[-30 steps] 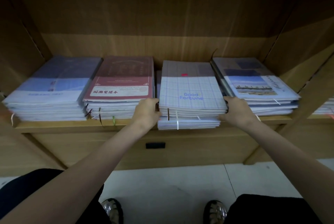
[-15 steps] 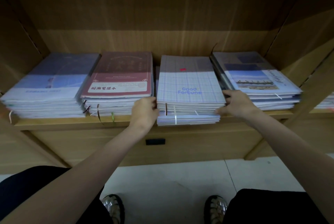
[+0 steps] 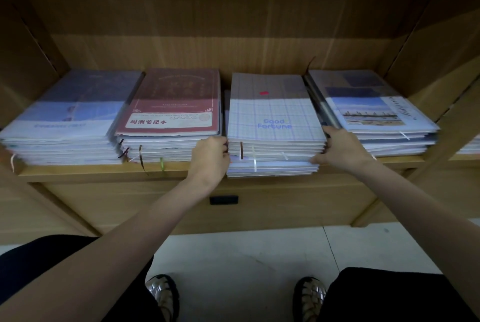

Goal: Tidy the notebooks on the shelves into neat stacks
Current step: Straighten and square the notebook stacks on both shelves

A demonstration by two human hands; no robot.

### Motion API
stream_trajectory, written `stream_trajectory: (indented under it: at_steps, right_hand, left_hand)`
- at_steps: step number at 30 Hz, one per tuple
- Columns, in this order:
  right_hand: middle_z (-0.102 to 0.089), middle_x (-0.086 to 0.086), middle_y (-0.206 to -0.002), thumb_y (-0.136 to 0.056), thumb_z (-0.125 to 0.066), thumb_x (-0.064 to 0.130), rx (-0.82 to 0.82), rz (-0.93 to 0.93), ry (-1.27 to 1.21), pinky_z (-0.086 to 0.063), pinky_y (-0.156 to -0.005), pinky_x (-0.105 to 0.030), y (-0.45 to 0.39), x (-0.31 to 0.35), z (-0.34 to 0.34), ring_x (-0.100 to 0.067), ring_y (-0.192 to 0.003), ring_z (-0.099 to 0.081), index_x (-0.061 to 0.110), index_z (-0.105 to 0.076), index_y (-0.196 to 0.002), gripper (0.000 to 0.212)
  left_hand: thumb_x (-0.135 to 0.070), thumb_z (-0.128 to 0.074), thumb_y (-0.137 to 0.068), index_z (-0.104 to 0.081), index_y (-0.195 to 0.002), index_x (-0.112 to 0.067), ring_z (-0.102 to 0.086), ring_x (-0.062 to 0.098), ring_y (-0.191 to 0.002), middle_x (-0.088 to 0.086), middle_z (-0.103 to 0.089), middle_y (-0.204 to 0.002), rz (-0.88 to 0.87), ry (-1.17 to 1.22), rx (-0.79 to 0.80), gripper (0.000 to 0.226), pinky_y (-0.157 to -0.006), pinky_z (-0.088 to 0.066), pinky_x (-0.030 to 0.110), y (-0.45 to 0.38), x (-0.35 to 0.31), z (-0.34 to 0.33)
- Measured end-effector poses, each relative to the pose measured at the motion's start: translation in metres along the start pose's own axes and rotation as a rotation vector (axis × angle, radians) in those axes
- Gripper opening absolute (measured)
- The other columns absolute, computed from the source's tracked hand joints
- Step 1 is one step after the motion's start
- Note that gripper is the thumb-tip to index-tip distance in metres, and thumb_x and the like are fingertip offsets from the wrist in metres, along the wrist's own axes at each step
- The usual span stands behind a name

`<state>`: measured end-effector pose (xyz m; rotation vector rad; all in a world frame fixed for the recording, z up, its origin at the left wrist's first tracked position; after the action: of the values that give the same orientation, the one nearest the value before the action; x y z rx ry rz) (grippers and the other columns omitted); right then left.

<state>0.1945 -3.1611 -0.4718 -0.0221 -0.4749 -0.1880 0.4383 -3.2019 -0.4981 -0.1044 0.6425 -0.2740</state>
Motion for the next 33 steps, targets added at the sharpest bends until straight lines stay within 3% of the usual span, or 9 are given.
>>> stream_trajectory:
  at_steps: [4,10,13,16,19,21,24,29,33]
  right_hand:
    - [-0.065,-0.012,-0.11,-0.072,-0.079,0.011,-0.042,0.042,0.004,-0.044,-0.076,-0.026,0.005,-0.004,-0.001,-0.026,-0.098,-0.061,0.006,-0.056,-0.119,0.053]
    - [-0.068,-0.008,-0.107,-0.074,-0.076,0.007,-0.042,0.073,-0.066,-0.044,-0.081,-0.024,0.011,-0.004,-0.002,-0.02,-0.094,-0.062,0.01,-0.054,-0.126,0.056]
    - [-0.068,-0.005,-0.103,-0.077,-0.074,0.005,-0.037,0.083,-0.106,-0.041,-0.08,-0.021,0.011,-0.004,-0.003,-0.011,-0.087,-0.057,0.013,-0.051,-0.129,0.058]
    - [-0.068,-0.006,-0.104,-0.077,-0.072,0.0,-0.019,0.03,-0.227,-0.048,-0.088,-0.03,0.009,-0.008,-0.005,-0.018,-0.094,-0.063,0.014,-0.048,-0.132,0.061]
    - [-0.062,-0.001,-0.113,-0.074,-0.075,0.0,0.042,-0.003,-0.333,-0.048,-0.096,-0.041,0.007,-0.007,-0.012,-0.022,-0.107,-0.06,0.019,-0.042,-0.135,0.072]
    - [-0.052,0.001,-0.123,-0.071,-0.078,0.003,0.099,-0.022,-0.309,-0.044,-0.099,-0.036,0.007,-0.003,-0.019,-0.021,-0.115,-0.052,0.019,-0.026,-0.143,0.089]
    - [-0.047,-0.009,-0.133,-0.072,-0.077,0.002,0.055,-0.026,-0.178,-0.042,-0.093,-0.033,0.007,0.001,-0.024,-0.028,-0.121,-0.048,0.017,-0.011,-0.147,0.101]
    - [-0.053,-0.015,-0.129,-0.071,-0.078,0.002,-0.023,0.033,-0.109,-0.046,-0.091,-0.036,0.009,-0.002,-0.026,-0.031,-0.115,-0.054,0.016,-0.013,-0.147,0.101]
    - [-0.057,-0.015,-0.125,-0.073,-0.077,0.004,-0.069,0.084,-0.073,-0.045,-0.084,-0.029,0.014,-0.005,-0.026,-0.03,-0.109,-0.057,0.015,-0.014,-0.148,0.098]
  left_hand:
    - [0.007,-0.05,-0.083,-0.066,-0.088,0.005,-0.066,0.023,-0.085,0.014,-0.071,-0.087,0.004,0.053,0.02,0.017,-0.079,-0.054,0.032,0.008,0.001,-0.001]
    - [0.007,-0.053,-0.087,-0.061,-0.12,-0.003,-0.06,0.013,-0.11,0.006,-0.066,-0.113,0.082,0.301,0.009,0.036,-0.078,-0.033,-0.005,0.027,0.003,0.001]
    - [0.007,-0.054,-0.087,-0.056,-0.126,-0.005,-0.057,0.007,-0.11,0.003,-0.064,-0.114,0.138,0.454,0.031,0.041,-0.086,-0.038,0.004,0.031,0.005,-0.002]
    - [0.01,-0.052,-0.087,-0.05,-0.131,-0.004,-0.054,0.008,-0.115,0.006,-0.061,-0.122,0.158,0.535,0.07,0.046,-0.096,-0.04,0.014,0.034,0.006,-0.003]
    - [0.012,-0.049,-0.086,-0.047,-0.134,-0.006,-0.053,0.01,-0.118,0.005,-0.058,-0.126,0.086,0.411,0.089,0.05,-0.093,-0.037,0.005,0.033,0.009,-0.002]
    - [0.012,-0.05,-0.084,-0.047,-0.134,-0.007,-0.052,0.01,-0.118,0.004,-0.058,-0.126,0.061,0.336,0.085,0.054,-0.084,-0.034,-0.002,0.031,0.01,0.0]
    - [0.01,-0.056,-0.083,-0.046,-0.134,-0.005,-0.054,0.014,-0.116,0.001,-0.059,-0.12,0.108,0.343,0.153,0.055,-0.087,-0.037,0.01,0.028,0.009,-0.002]
    - [0.018,-0.055,-0.079,-0.042,-0.135,0.001,-0.052,0.018,-0.12,0.002,-0.055,-0.124,0.231,0.535,0.255,0.06,-0.1,-0.038,0.022,0.024,0.009,-0.013]
    - [0.02,-0.052,-0.08,-0.05,-0.129,-0.006,-0.056,0.008,-0.107,-0.004,-0.059,-0.116,0.24,0.634,0.248,0.056,-0.09,-0.042,0.014,0.03,0.006,-0.015]
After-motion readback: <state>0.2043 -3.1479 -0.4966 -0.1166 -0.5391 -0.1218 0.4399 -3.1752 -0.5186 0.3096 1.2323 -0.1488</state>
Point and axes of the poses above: each hand's wrist, its own y-axis away from the middle knuckle, its own z-axis out of the back of the hand, x = y × z, the point moved 3 cm from there along -y, towards the middle knuckle
